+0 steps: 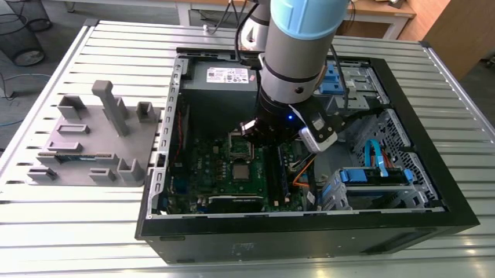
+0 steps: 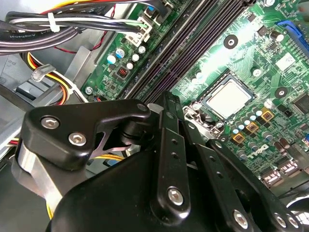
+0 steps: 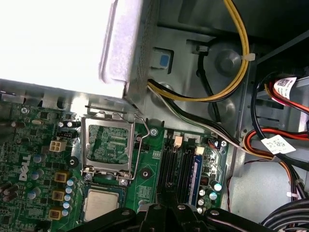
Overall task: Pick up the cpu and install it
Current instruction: 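Close the cpu cover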
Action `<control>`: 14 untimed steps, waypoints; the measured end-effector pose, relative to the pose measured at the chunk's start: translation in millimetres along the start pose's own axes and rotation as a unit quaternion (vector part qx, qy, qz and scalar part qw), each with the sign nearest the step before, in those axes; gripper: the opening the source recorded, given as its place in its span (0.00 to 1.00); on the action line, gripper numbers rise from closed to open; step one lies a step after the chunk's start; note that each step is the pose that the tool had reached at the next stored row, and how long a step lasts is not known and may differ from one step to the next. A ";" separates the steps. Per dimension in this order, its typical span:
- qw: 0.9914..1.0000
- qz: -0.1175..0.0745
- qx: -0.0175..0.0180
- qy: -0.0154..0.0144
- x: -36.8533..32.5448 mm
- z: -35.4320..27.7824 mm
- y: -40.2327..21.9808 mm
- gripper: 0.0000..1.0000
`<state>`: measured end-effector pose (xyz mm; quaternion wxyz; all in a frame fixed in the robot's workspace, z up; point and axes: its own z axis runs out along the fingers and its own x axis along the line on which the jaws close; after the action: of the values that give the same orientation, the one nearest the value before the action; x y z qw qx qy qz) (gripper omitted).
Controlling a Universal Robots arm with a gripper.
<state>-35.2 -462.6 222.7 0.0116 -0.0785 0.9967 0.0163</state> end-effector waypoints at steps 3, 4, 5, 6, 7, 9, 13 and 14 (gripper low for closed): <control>1.000 -0.002 0.000 0.000 0.0 0.6 0.4 0.11; 1.000 -0.003 0.000 0.000 -0.1 0.8 0.5 0.11; 1.000 -0.003 0.000 0.000 -0.1 1.0 0.7 0.11; 1.000 -0.004 0.000 0.000 -0.1 1.2 0.8 0.11; 1.000 -0.005 0.000 0.000 -0.1 1.4 1.0 0.11; 1.000 -0.006 0.000 0.000 -0.2 1.8 1.3 0.11; 1.000 -0.008 0.000 0.000 -0.2 2.2 1.6 0.11; 1.000 -0.008 0.000 0.000 -0.2 2.2 1.7 0.11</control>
<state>-35.2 -460.9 220.5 0.0114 -0.0863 0.9961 0.0163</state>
